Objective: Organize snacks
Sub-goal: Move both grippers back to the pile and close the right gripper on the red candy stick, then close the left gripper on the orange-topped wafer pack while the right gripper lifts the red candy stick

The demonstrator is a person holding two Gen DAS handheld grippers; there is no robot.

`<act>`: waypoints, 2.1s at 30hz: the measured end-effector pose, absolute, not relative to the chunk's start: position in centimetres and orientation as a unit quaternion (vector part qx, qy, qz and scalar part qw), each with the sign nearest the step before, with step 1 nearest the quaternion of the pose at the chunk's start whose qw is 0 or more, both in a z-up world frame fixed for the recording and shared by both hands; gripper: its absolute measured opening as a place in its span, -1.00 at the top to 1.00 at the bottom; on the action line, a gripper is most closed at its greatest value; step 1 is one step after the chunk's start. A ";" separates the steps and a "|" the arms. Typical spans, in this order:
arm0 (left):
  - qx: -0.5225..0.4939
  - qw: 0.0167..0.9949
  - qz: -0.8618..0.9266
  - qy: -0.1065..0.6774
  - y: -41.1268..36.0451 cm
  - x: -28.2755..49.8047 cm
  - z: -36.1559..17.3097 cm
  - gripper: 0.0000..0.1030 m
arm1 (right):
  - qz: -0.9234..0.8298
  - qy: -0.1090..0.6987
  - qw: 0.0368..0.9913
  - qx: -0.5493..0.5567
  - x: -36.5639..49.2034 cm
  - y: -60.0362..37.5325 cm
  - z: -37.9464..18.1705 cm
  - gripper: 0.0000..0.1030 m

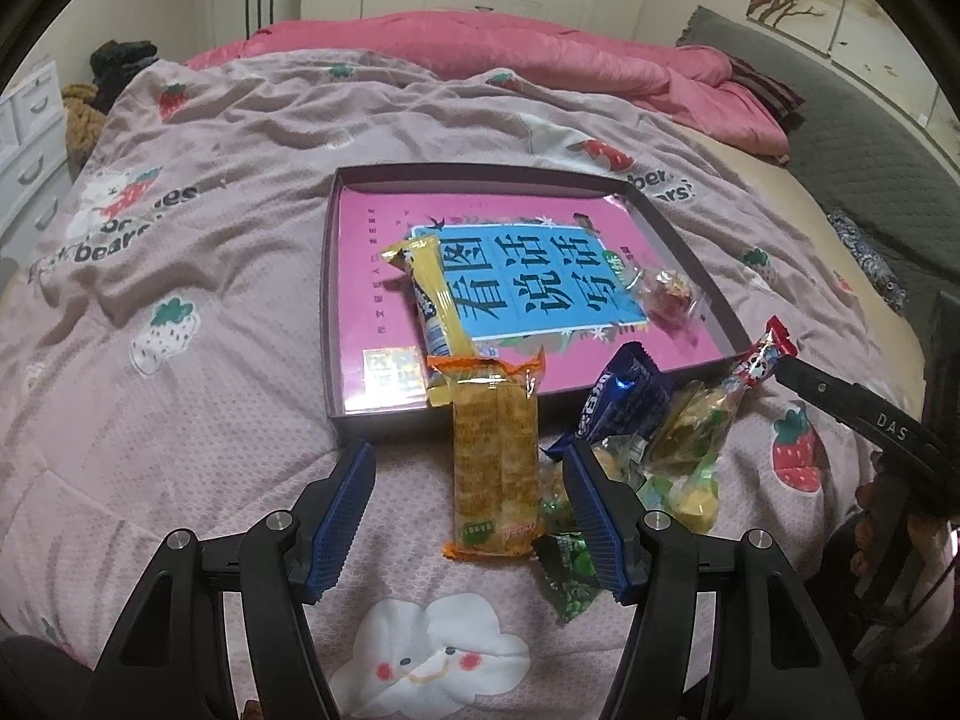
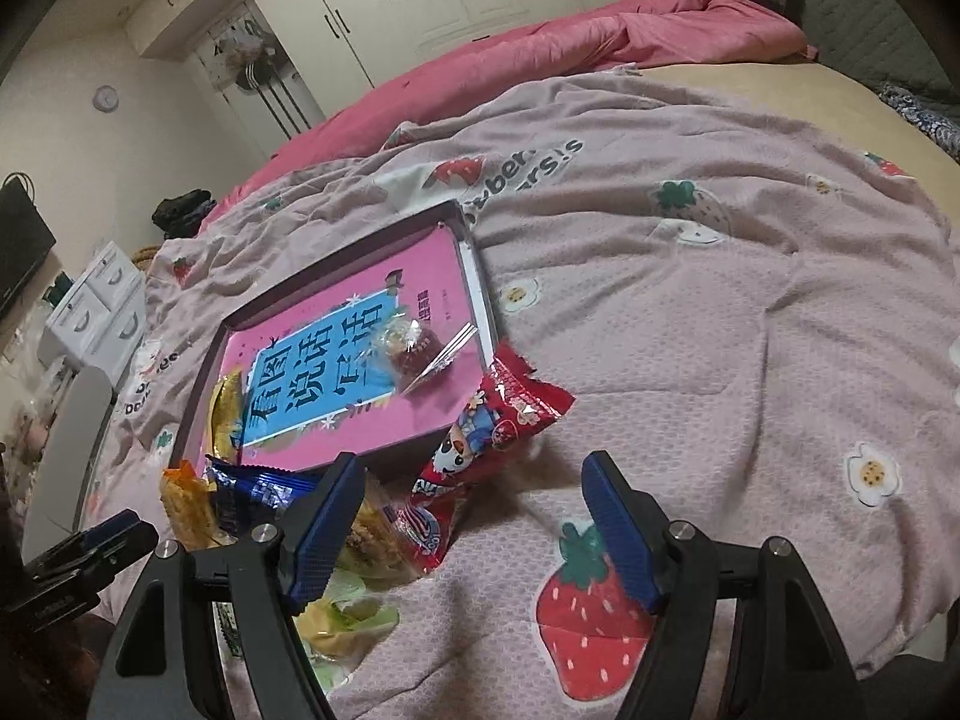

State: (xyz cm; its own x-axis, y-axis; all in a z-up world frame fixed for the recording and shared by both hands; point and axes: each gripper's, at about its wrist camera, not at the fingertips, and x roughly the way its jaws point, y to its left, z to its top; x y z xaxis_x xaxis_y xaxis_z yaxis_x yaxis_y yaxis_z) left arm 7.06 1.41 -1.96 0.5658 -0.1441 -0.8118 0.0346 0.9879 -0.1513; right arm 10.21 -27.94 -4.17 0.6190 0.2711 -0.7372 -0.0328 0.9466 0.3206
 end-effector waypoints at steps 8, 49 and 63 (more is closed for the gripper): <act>-0.063 0.878 -0.052 0.472 1.3 7.8 -2.8 -0.30 | 0.090 0.432 0.885 0.151 11.3 -28.1 -4.9 -0.27; -0.106 0.860 -0.058 0.495 0.9 10.6 -5.5 0.32 | 0.141 0.377 0.913 0.061 11.0 -25.5 -2.6 0.59; -0.109 0.895 -0.069 0.428 1.6 8.9 -0.7 0.33 | 0.155 0.335 0.929 0.041 10.0 -24.9 -0.6 0.59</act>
State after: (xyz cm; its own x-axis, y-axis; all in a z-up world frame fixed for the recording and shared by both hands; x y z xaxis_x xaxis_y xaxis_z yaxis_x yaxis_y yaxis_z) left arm 8.93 1.62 -0.73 0.6246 -0.2156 -0.7506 0.0297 0.9670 -0.2529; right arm 10.02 -24.93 -0.58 0.7281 0.3155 -0.6085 -0.2604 0.9485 0.1802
